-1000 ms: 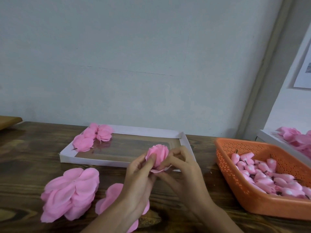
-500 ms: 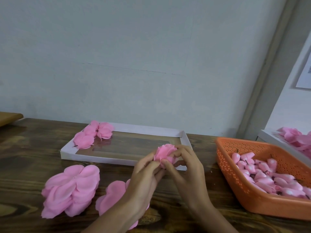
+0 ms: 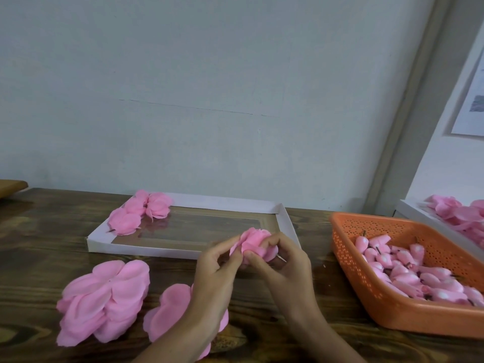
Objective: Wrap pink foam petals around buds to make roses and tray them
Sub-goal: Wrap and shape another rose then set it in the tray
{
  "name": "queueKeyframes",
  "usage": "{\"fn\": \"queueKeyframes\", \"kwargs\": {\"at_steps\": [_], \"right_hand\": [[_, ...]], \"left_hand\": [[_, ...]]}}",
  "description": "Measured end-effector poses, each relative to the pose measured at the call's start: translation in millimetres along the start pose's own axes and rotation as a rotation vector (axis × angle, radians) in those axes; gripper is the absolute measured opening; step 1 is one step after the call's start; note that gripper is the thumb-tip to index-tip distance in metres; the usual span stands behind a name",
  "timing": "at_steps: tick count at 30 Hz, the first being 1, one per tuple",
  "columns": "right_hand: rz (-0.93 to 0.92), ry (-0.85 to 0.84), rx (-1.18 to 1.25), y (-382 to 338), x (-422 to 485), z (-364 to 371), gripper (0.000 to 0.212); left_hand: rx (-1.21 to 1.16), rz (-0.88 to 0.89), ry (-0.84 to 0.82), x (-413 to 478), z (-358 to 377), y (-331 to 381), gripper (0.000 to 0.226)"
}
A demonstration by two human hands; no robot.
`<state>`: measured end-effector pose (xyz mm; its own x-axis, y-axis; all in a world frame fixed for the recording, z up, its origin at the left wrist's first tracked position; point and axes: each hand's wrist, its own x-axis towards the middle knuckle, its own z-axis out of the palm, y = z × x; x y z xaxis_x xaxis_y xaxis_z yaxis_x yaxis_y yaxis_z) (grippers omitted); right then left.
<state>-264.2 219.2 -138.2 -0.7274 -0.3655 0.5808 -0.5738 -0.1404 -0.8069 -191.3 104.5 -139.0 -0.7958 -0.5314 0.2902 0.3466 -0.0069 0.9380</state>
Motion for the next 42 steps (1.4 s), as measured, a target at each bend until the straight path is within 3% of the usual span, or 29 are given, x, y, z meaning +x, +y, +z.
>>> {"fn": "queueKeyframes", "kwargs": {"at_steps": [2,7,12,16,19,23,26,34,38,42], "right_hand": [[0.023,0.010,0.014,-0.1,0.0,-1.0,0.026],[0.131,-0.011,0.101,-1.5,3.7,-4.6,0.055],[0.126,-0.104,0.074,-1.3,9.3,-11.0,0.041],[0.113,-0.123,0.049,-0.3,10.3,-12.2,0.042],[0.097,-0.121,0.035,0.7,9.2,-11.0,0.041],[0.100,-0.101,0.079,0.5,11.1,-13.2,0.038],[0.125,-0.072,0.151,0.2,14.8,-16.4,0.039],[0.179,-0.134,0.349,-3.5,16.9,-16.5,0.037],[0.150,-0.167,0.284,-4.8,14.5,-14.6,0.037],[0.147,-0.142,0.127,-6.0,10.8,-12.8,0.040]], "left_hand": [[-0.033,0.000,0.036,-0.3,-1.6,-0.9,0.026],[-0.123,-0.039,0.245,3.6,-5.2,-5.4,0.025],[-0.195,-0.109,0.264,6.6,-9.5,-9.3,0.017],[-0.059,-0.014,0.213,6.1,-10.6,-7.4,0.006],[-0.031,0.036,0.193,5.2,-10.9,-6.9,0.012],[-0.173,0.000,0.122,5.0,-8.6,-0.8,0.031],[-0.350,-0.033,0.037,9.3,-10.3,1.4,0.021],[-0.041,-0.013,-0.165,15.5,-13.2,4.1,0.056],[-0.171,-0.091,-0.309,12.6,-8.8,1.7,0.049],[-0.240,-0.136,-0.442,7.9,-9.1,-1.9,0.061]]}}
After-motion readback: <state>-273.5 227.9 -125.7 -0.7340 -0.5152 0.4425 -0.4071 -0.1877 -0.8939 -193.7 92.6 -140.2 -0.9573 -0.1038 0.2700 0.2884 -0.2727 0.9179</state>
